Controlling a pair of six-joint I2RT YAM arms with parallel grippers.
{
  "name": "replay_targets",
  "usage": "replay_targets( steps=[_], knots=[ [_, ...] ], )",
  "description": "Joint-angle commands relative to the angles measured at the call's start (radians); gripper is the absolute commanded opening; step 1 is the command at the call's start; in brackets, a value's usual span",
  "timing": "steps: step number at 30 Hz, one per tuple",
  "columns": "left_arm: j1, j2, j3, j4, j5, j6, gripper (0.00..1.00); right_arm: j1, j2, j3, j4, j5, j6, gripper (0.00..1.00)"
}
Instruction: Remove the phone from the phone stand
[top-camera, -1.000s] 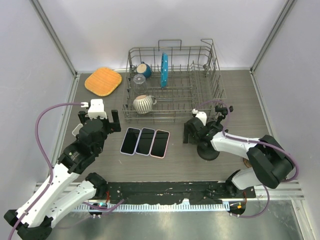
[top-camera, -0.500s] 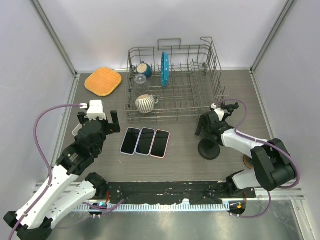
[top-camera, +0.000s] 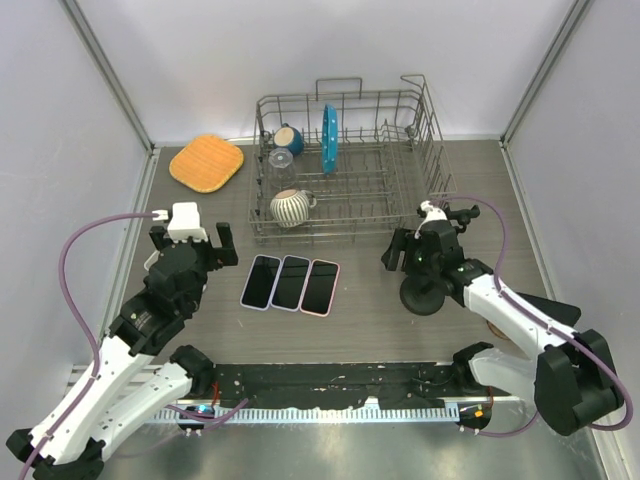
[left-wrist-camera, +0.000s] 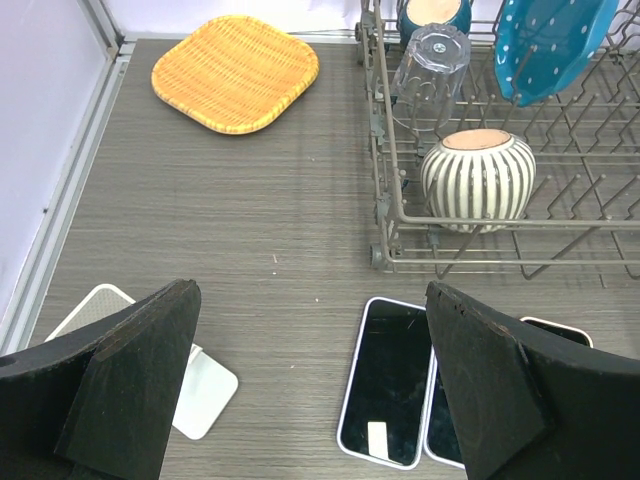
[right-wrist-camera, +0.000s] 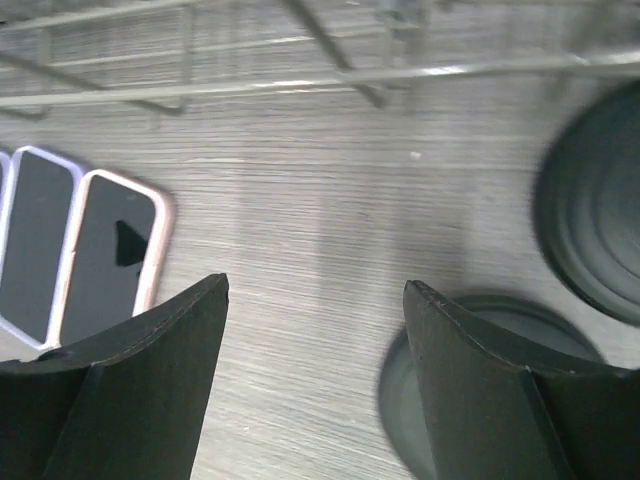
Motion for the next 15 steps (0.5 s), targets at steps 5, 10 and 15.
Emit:
replay_targets(
  steps=[5,10,15],
  knots=[
    [0.01,-0.015,-0.009,0.054,0.011,0.004,1.0,0.102,0.047,0.094,0.061,-0.228,-0.111,0.76],
    [0.01,-0.019,-0.009,0.058,0.014,0.005,1.0,0.2,0.096,0.187,0.041,-0.224,-0.134,0.76],
    [0.01,-0.041,-0.012,0.057,0.014,0.002,1.0,0.249,0.104,0.362,-0.088,-0.175,-0.147,0.76]
  ],
)
